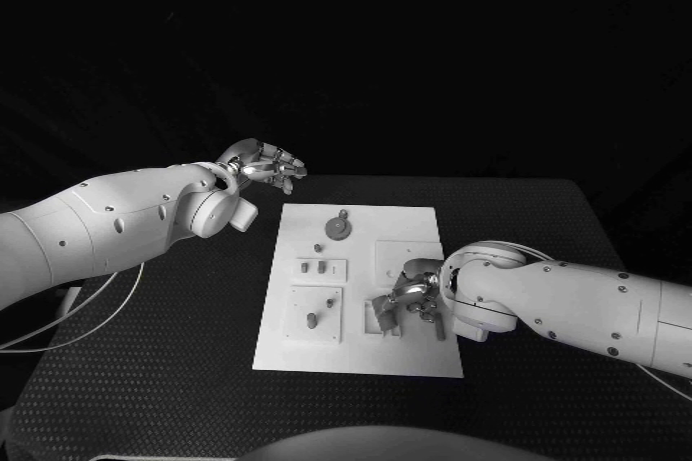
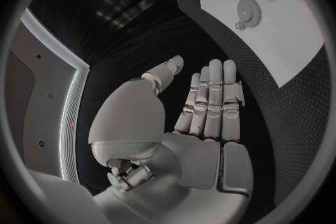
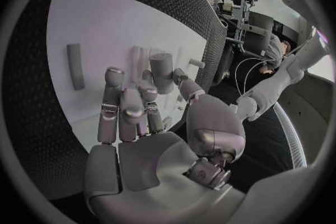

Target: Assemble the parts on the task board

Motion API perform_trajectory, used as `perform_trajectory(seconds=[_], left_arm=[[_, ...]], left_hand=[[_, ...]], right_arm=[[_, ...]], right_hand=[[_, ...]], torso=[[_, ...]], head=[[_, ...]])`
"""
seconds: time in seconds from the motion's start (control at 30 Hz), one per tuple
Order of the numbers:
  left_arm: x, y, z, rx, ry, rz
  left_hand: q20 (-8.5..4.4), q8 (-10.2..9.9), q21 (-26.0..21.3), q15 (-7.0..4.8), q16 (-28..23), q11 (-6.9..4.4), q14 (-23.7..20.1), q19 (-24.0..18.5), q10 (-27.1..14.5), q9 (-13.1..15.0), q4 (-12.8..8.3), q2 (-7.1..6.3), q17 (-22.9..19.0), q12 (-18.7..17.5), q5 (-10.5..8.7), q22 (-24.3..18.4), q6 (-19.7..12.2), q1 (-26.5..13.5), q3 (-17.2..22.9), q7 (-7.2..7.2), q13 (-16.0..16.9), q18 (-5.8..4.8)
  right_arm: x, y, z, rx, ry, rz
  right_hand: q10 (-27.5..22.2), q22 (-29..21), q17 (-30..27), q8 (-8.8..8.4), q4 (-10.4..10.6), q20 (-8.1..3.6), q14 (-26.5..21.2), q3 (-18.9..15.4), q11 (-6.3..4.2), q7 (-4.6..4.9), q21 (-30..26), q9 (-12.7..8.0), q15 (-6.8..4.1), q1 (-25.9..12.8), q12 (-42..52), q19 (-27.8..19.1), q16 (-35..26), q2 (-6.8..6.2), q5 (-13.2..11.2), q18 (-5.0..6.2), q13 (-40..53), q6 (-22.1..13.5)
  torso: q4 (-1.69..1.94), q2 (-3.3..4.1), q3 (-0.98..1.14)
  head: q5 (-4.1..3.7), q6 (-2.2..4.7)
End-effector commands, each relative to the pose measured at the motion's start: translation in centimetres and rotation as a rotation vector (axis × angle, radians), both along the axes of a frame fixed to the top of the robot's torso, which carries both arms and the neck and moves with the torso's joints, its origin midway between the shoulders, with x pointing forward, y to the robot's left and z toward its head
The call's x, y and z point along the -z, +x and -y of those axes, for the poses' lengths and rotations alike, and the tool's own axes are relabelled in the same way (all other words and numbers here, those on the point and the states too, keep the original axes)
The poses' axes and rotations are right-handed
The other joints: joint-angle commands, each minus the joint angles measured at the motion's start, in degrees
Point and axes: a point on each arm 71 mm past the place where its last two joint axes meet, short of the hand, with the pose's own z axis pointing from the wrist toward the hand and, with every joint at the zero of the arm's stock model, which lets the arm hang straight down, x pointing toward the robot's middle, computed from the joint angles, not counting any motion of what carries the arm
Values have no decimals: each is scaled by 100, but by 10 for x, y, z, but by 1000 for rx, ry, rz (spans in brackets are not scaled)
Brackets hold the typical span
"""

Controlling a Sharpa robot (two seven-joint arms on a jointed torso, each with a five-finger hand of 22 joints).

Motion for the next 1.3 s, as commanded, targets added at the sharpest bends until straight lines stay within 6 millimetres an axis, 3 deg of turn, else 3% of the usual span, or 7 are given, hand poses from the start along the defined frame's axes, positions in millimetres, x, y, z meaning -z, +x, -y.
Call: perform_trajectory(seconds=[0.03, 0.4, 0.77, 0.97, 1.3], left_arm=[[-1, 0, 2, 14, -11, 2], [-1, 0, 2, 14, -11, 2], [-1, 0, 1, 13, -10, 2], [-1, 0, 2, 13, -11, 2], [-1, 0, 2, 13, -11, 2]], left_hand=[[-11, 36, -23, 0, -23, 16, 50, 19, -17, -7, 38, 9, 8, 22, 24, 6, -41, -34, 12, 6, 0, 63], [-11, 38, -25, 0, -26, 16, 51, 20, -17, -9, 40, 10, 11, 23, 24, 8, -42, -35, 11, 5, 0, 63], [-11, 40, -27, 0, -28, 16, 51, 20, -17, -11, 42, 10, 14, 23, 24, 10, -42, -36, 11, 5, 0, 63], [-11, 41, -28, 0, -29, 16, 52, 20, -16, -11, 43, 11, 16, 24, 24, 10, -42, -36, 10, 5, 0, 63], [-11, 43, -30, 0, -32, 16, 53, 21, -17, -13, 44, 11, 19, 24, 24, 12, -42, -36, 11, 5, 0, 63]], right_arm=[[1, -2, -2, -11, -6, -24], [3, -1, -4, -1, 8, -22], [6, -2, -5, 1, 11, -29], [6, -1, -4, 7, 12, -25], [6, -2, -5, 6, 19, -28]], right_hand=[[-28, 100, -11, -30, 44, 8, -29, -6, 14, 86, -6, -12, -6, -70, 27, -44, -14, -12, 10, 82, -7, 135], [-44, 99, -23, -43, 406, -11, -38, 55, 2, 75, -29, -3, -17, -401, 38, -49, -10, -189, 11, 82, -19, 156], [-47, 104, -26, -46, 425, -20, -41, 95, 0, 72, -28, 2, -21, -392, 43, -50, -10, -201, 11, 82, -20, 156], [-54, 105, -31, -53, 536, -18, -45, 102, 1, 73, -32, 7, -20, -502, 46, -55, -10, -241, 11, 82, -24, 155], [-65, 108, -36, -65, 671, -28, -50, 137, -1, 72, -36, 14, -23, -623, 51, -61, -9, -401, 11, 82, -29, 147]], torso=[[0, 1, -1], [5, 4, 0], [2, 0, 0], [-2, -1, 1], [-2, -2, 1]], head=[[1, -5], [8, -11], [29, -33], [32, -35], [31, -35]])
